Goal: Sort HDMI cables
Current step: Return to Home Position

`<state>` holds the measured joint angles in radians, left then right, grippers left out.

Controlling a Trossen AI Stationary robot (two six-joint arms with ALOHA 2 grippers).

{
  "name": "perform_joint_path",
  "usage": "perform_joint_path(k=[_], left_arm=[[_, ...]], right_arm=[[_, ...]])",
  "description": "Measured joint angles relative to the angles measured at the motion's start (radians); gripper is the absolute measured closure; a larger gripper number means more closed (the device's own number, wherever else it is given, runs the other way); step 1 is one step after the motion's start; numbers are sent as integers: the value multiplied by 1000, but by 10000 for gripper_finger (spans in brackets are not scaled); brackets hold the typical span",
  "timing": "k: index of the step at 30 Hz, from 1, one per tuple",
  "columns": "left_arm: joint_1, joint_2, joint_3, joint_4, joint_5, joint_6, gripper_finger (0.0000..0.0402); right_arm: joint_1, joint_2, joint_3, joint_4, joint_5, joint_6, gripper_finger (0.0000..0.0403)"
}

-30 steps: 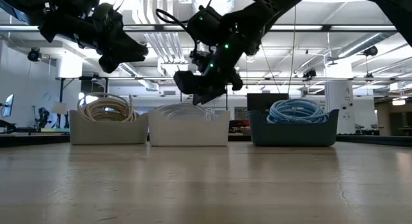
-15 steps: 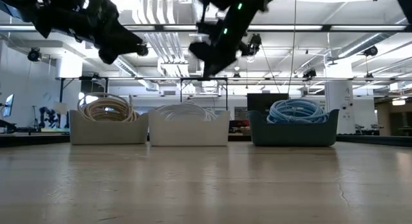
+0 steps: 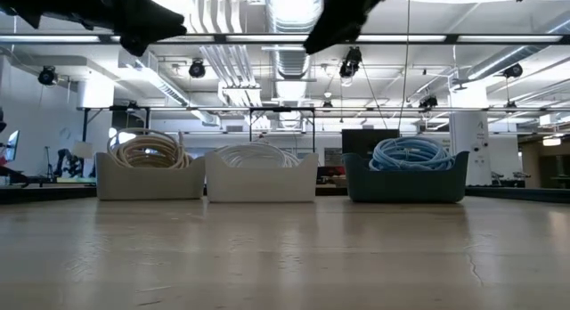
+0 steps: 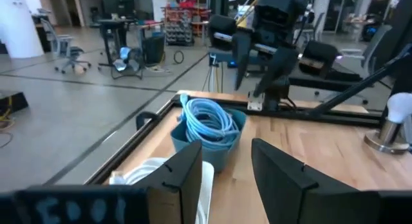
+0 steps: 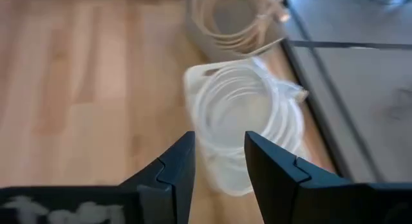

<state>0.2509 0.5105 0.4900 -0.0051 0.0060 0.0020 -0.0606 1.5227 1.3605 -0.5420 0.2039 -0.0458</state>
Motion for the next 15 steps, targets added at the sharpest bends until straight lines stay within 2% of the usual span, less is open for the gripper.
perform_joint_path(k=[4, 9, 15], left_arm=[[-68, -28, 0, -72, -78, 1, 273], [-97, -50, -7, -211, -87, 1, 282], [-96, -96, -52, -181, -147, 27, 284]], right_arm=[[3, -111, -138, 49, -56, 30, 274], [0, -260, -357, 215, -90, 50, 271], [-3, -436, -612, 392, -343, 43, 277]])
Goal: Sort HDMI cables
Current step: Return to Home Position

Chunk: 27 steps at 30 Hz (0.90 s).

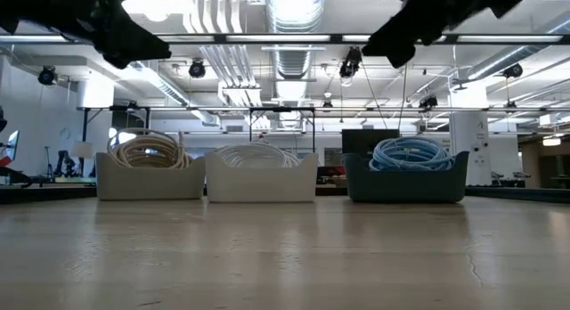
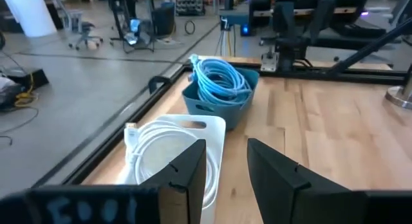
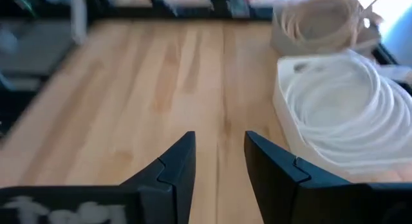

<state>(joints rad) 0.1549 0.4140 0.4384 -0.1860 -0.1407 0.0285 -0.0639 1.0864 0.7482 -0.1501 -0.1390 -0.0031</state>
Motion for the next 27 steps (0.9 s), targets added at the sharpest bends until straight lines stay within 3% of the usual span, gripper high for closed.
perform_joint_path(k=[5, 11, 27], left_arm=[[0, -67, -104, 88, 0, 4, 284], [0, -161, -222, 168, -6, -13, 302], [1, -327, -250, 89, -47, 24, 375]], right_arm=[[-2, -137, -189, 189, -20, 48, 280], [-2, -306, -351, 239, -19, 71, 280], [-2, -689, -579, 259, -20, 106, 280]])
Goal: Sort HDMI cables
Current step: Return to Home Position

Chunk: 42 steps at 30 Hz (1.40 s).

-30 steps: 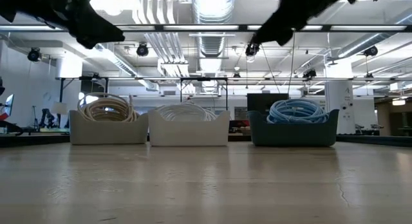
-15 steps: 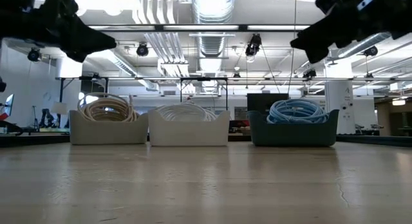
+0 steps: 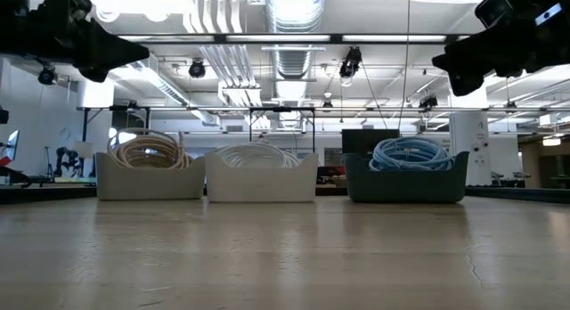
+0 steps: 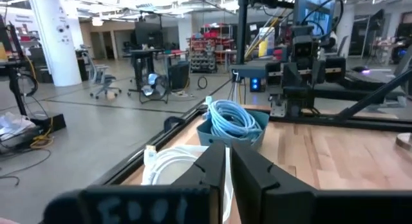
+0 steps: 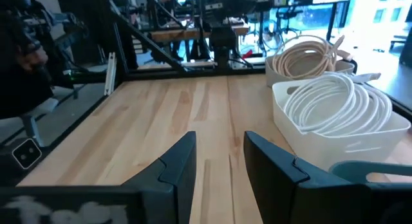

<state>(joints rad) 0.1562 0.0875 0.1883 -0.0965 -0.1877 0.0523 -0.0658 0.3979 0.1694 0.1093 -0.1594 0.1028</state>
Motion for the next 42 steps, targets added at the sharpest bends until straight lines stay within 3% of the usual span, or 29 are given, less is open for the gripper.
perform_joint_path(k=[8, 16, 23, 32, 42], left_arm=[[0, -31, -68, 23, 3, -13, 377], [0, -87, -151, 61, 30, -133, 378], [0, -88, -164, 110, 78, -113, 376], [0, -88, -179, 131, 125, -126, 376], [0, -88, -180, 189, 128, -138, 376]], right_arm=[[0, -117, -47, 1, -15, -16, 280], [0, -218, -106, 1, -59, 14, 280], [0, -299, -160, 0, -59, 36, 280], [0, -349, -160, -2, -130, -27, 280], [0, -348, -160, -58, -131, 71, 280]])
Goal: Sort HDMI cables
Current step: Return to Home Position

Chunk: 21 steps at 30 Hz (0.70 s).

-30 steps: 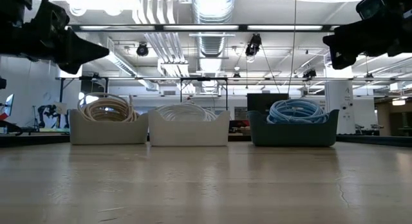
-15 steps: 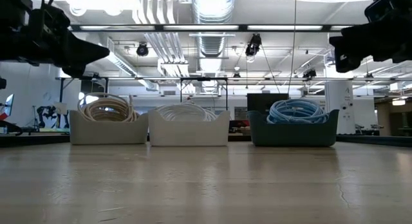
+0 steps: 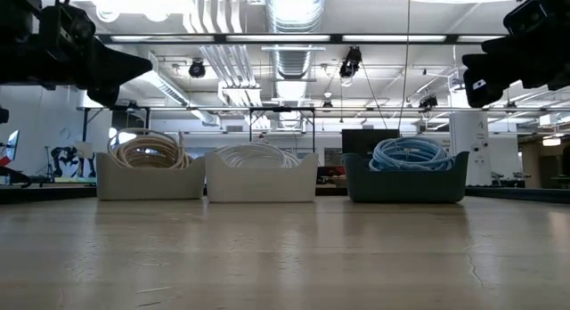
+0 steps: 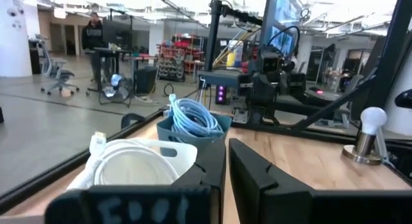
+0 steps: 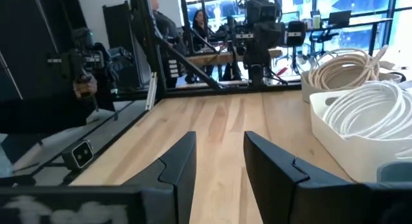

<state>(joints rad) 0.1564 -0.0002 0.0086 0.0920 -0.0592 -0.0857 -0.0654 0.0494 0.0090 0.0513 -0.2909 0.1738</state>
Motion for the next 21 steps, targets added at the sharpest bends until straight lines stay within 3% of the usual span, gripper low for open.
perform_joint_path(k=[12, 21], left_arm=[[0, 3, -1, -50, -20, -20, 376], [0, 3, -2, -50, -20, -20, 376]], right_arm=[[0, 24, 0, 1, 2, -133, 280], [0, 24, 0, 2, 2, -140, 280]])
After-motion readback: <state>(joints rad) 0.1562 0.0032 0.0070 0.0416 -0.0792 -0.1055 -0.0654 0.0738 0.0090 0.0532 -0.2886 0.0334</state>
